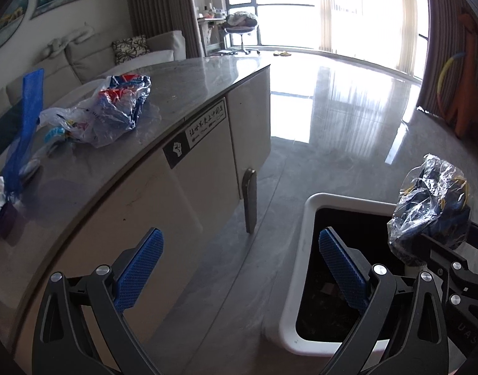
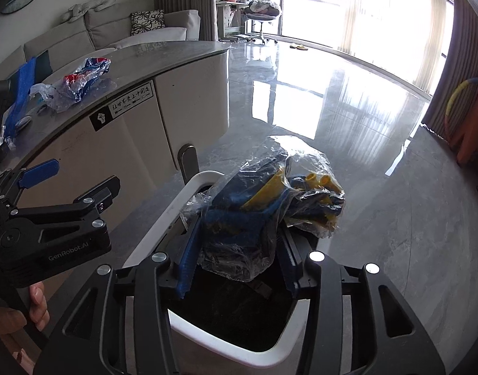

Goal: Collect trash
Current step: 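Lower the bag of blue-yellow items into the bin and open the right tool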

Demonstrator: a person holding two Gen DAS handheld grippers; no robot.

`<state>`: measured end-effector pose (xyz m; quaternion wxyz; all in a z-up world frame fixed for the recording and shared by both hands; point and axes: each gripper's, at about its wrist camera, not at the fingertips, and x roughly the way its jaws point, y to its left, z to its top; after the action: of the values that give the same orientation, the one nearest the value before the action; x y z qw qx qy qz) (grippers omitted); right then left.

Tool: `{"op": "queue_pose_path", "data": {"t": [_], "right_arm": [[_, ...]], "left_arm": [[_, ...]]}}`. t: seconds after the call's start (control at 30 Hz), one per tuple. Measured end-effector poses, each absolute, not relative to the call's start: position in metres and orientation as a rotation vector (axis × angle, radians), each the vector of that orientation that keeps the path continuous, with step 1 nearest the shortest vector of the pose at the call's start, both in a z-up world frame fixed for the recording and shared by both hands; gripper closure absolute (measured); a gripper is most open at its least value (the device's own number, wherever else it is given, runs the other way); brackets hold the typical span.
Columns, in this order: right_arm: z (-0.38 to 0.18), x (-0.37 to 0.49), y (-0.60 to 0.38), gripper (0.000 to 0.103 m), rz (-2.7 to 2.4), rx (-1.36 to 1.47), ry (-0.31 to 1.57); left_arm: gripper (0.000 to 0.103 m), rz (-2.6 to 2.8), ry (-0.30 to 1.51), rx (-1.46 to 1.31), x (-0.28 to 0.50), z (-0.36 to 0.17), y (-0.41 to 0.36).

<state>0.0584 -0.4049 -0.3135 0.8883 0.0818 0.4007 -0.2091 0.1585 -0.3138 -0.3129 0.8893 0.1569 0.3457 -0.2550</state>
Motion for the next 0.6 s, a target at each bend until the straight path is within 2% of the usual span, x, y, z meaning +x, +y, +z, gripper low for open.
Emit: {"op": "queue_pose_path", "data": {"t": [0.03,0.23,0.6], "right_arm": [[-0.321,0.063,-0.405,0.004,-0.427,0.168,0.877],[-0.355,0.077,-0.398,0.005,-0.476,0.074,1.028],[-0.319,0.075,-0.386,0.005,-0.450,0.090,0.886]], "left_arm": [[0.005,-0.531,0.719,0.327,0.158,-0.312,-0.312],[0.005,-0.531,0.700,0.343,0.154,-0.309,-0.314],[0.005,-0.517,0.681,0.314,0.158,-0.296,-0.298]]}}
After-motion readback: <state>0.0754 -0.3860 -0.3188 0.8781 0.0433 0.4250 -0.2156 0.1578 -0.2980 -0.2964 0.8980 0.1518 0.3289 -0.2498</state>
